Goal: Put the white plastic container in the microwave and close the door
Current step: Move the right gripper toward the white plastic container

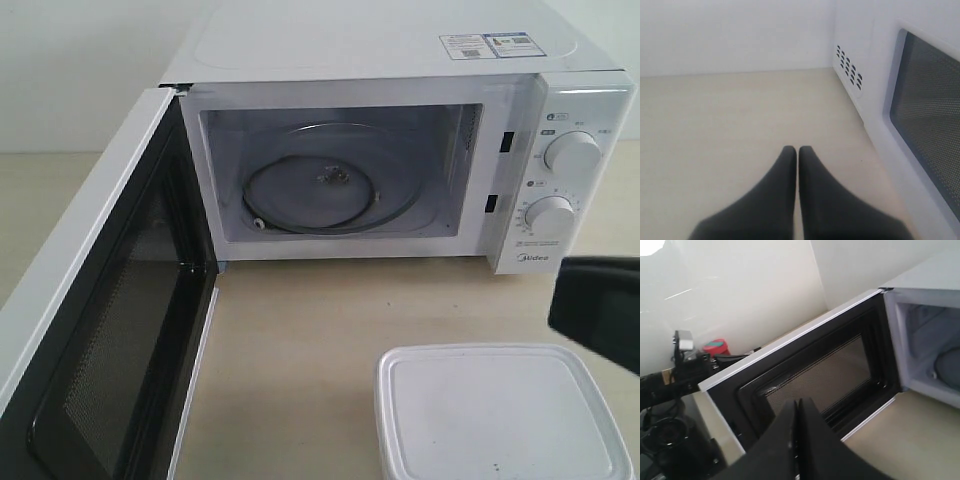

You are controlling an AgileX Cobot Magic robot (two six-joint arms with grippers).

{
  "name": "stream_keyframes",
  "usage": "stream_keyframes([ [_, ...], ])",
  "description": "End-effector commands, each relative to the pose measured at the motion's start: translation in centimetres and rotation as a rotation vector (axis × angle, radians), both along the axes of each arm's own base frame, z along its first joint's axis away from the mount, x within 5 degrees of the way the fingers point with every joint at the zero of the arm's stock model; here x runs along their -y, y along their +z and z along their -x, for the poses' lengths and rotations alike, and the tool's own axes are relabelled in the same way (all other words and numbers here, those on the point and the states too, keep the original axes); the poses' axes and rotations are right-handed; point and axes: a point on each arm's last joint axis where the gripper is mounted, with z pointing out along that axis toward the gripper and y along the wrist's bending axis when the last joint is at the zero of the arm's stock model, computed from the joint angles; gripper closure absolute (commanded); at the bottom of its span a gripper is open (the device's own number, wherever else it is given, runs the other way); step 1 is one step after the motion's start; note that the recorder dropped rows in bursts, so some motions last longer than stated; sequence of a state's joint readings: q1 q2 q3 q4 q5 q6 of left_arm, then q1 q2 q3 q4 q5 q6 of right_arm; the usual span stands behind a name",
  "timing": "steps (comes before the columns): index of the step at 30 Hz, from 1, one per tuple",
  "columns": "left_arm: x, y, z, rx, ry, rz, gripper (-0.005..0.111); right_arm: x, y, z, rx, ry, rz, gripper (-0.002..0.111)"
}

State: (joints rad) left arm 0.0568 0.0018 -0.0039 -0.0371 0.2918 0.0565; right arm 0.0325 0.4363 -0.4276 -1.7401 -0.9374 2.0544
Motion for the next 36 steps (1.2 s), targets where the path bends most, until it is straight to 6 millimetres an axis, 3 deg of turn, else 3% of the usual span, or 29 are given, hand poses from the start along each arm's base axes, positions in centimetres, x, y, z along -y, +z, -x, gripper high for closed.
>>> stream_keyframes([
  [1, 0.0, -0.1, 0.0, -0.002, 0.005, 0.002, 0.103, 0.0, 0.0, -0.1, -0.041, -0.008, -0.022, 0.109],
  [5, 0.0, -0.1, 0.0, -0.002, 0.005, 0.002, 0.103, 0.7, 0.2, -1.0, -0.018, -0.132, -0.035, 0.109],
  [11, 0.0, -0.1, 0.0, -0.002, 0.005, 0.002, 0.103, 3.8, 0.9, -3.2, 0.097, -0.552, -0.032, 0.109],
  [17, 0.0, -0.1, 0.0, -0.002, 0.005, 0.002, 0.103, 6.5, 1.4, -3.9, 0.290, -0.839, 0.186, 0.109],
  [21, 0.0, -0.1, 0.0, -0.002, 0.005, 0.002, 0.103, 8.1, 1.2, -4.7, 0.305, -1.006, 0.356, 0.109],
  [27, 0.0, -0.1, 0.0, -0.002, 0.005, 0.002, 0.103, 9.8, 0.5, -5.9, 0.004, -1.178, 0.372, 0.109],
  [30, 0.0, -0.1, 0.0, -0.002, 0.005, 0.002, 0.103, 9.6, -0.2, -5.8, -0.211, -1.177, 0.282, 0.109],
  [33, 0.0, -0.1, 0.0, -0.002, 0.005, 0.002, 0.103, 8.2, -0.7, -5.0, -0.433, -1.046, 0.200, 0.109],
  [36, 0.0, -0.1, 0.0, -0.002, 0.005, 0.002, 0.103, 6.1, -0.8, -4.1, -0.538, -0.803, 0.221, 0.109],
])
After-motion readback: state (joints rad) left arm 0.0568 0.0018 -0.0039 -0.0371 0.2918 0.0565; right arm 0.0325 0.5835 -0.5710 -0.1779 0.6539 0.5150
